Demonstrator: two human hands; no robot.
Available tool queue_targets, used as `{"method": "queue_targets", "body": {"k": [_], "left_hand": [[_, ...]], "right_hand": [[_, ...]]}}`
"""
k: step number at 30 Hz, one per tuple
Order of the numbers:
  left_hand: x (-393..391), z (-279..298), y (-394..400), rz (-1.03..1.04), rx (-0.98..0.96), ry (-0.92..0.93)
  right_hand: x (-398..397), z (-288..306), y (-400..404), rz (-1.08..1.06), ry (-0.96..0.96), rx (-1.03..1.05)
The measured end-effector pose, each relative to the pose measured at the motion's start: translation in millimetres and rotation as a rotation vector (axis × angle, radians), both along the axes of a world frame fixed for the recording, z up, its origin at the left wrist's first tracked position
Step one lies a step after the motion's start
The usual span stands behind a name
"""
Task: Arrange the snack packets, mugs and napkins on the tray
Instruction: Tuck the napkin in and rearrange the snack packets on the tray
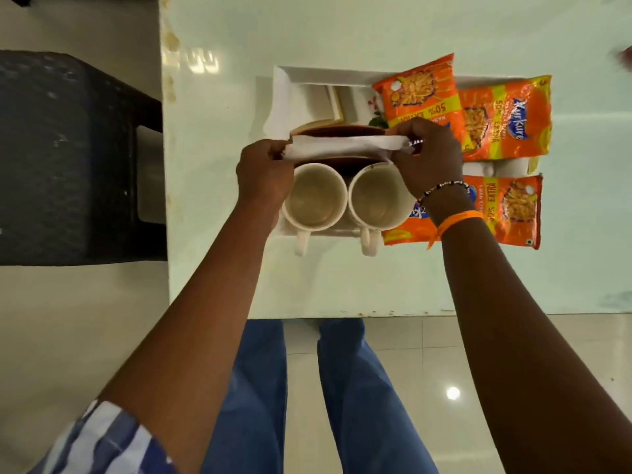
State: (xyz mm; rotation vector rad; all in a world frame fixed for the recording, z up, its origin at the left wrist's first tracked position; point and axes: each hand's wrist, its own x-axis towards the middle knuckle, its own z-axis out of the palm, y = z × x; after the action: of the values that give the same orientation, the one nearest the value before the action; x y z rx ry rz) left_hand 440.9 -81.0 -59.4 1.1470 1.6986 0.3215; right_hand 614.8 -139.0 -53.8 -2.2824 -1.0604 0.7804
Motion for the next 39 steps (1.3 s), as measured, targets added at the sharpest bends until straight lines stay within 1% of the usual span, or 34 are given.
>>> {"method": "queue_targets", "body": {"k": [4,7,10,12,13,18,21,23,26,29,31,32,33,35,36,37,39], "left_hand": [[7,6,-5,0.149,-0.009,0.0],[18,16,-6,0.18,0.064,0.037],[38,27,-8,0.065,0.236,0.087],[56,30,-8,-0.029,0.328,0.116],[64,30,-7,-0.079,0.356,0.124],[107,20,1,-0.34,0.367,0.157],[125,13,10,-0.508,0.321,0.136],[131,10,14,-0.545,0.315,0.103],[136,10,20,-0.564,0.385,0.081],[139,17,23,-0.707,0.46,0.044],[142,18,25,-0.823,0.478,0.101],[144,17,26,-0.844,0.483,0.139],[145,15,25,-0.817,0.485,0.158],[146,10,25,-0.661,0.456,0.146],[146,6,26,-0.593,0.427,0.156],[146,2,26,-0.558,0.407,0.186],[146,-6,27,-0.517,0.352,0.215]], "right_hand": [[22,-3,-10,0.069,0.056,-0.029],[49,-3,-14,-0.04,0.011,-0.013],[73,-10,-13,-0.123,-0.066,-0.004],[84,-17,-9,-0.134,-0.109,-0.037],[87,-20,-6,-0.131,-0.102,-0.056],[97,-34,9,-0.076,0.04,-0.132],[104,-32,13,-0.03,0.059,-0.138],[109,-25,13,0.007,0.049,-0.121],[120,-3,15,0.125,-0.098,-0.073],[123,25,23,0.294,-0.348,-0.06],[117,40,32,0.442,-0.466,-0.039],[112,46,38,0.517,-0.491,-0.034],[106,49,42,0.588,-0.499,-0.034],[96,49,50,0.703,-0.509,-0.027],[93,48,51,0.725,-0.509,-0.006],[91,47,51,0.709,-0.503,0.033],[95,44,43,0.54,-0.476,0.153]]}}
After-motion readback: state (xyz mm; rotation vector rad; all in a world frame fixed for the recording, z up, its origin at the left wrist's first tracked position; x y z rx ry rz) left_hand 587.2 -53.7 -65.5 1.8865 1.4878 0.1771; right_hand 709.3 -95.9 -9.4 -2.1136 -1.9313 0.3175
